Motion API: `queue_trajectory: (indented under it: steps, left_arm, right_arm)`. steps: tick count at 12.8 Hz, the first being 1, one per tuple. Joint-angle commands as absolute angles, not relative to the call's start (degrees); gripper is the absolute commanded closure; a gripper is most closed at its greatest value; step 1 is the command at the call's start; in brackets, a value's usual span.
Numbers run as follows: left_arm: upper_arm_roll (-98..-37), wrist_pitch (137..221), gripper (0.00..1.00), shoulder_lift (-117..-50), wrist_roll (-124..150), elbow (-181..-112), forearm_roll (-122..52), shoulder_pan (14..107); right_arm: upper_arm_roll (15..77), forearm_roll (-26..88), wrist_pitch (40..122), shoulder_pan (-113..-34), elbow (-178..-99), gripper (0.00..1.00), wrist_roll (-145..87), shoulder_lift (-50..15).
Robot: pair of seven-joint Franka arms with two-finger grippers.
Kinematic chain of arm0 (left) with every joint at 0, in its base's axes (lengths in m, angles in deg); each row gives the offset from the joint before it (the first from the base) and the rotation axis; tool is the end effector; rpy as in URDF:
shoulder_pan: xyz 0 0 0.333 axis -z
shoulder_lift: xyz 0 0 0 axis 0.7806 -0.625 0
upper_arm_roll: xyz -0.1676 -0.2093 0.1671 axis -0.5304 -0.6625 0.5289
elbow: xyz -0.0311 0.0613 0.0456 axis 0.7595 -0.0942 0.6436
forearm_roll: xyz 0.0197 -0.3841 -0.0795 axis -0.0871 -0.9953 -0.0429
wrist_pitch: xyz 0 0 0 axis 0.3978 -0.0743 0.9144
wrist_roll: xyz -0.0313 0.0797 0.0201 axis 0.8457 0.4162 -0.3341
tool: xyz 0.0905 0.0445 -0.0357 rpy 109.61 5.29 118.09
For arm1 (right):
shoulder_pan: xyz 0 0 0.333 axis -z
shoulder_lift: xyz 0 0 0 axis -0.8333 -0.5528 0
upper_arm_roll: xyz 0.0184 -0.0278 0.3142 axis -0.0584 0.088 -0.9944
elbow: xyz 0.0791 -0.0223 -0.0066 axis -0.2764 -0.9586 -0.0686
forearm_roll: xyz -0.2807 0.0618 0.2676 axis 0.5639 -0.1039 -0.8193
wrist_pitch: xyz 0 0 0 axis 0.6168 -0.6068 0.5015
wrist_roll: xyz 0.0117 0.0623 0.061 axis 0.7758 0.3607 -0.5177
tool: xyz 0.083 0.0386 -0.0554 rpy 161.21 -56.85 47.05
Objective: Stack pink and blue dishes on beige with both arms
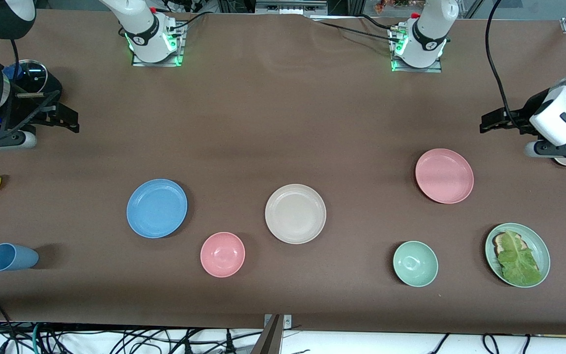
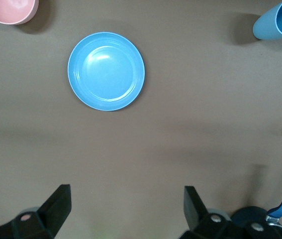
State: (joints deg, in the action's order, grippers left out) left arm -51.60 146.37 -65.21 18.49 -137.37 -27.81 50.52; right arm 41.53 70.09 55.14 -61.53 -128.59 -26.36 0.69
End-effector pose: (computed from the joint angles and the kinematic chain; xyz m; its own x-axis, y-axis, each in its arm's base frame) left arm 0.5741 -0.0169 0.5435 0.9745 -0.0085 -0.2244 -0.0020 -0.9996 0.0291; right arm 0.5782 0.0375 0.5776 0.9899 0.1114 -0.0872 0.1149 -0.9927 0.0368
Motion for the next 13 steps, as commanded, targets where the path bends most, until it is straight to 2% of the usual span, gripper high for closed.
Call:
queue_trajectory:
  steps: [1, 8, 10, 13]
  left_arm:
    - [-52.0, 146.1, 0.00, -70.0, 18.2, -136.1, -25.5, 52.2]
    - [-51.3, 147.2, 0.00, -78.5, 18.8, -135.8, -24.4, 49.5]
    - [-51.5, 153.4, 0.00, -79.2, 21.3, -136.5, -24.9, 46.8]
    - [-51.6, 157.1, 0.00, -82.6, 29.7, -136.8, -33.3, 41.9]
  right_arm:
    - [41.0, 69.4, 55.1, -60.7, -127.6, 0.00, -26.1, 0.4]
    - [41.0, 69.1, 55.1, -60.7, -127.6, 0.00, -26.1, 0.4]
    - [41.0, 69.1, 55.1, -60.7, -127.6, 0.00, -26.1, 0.4]
    - [41.0, 69.1, 55.1, -60.7, -127.6, 0.00, -26.1, 0.4]
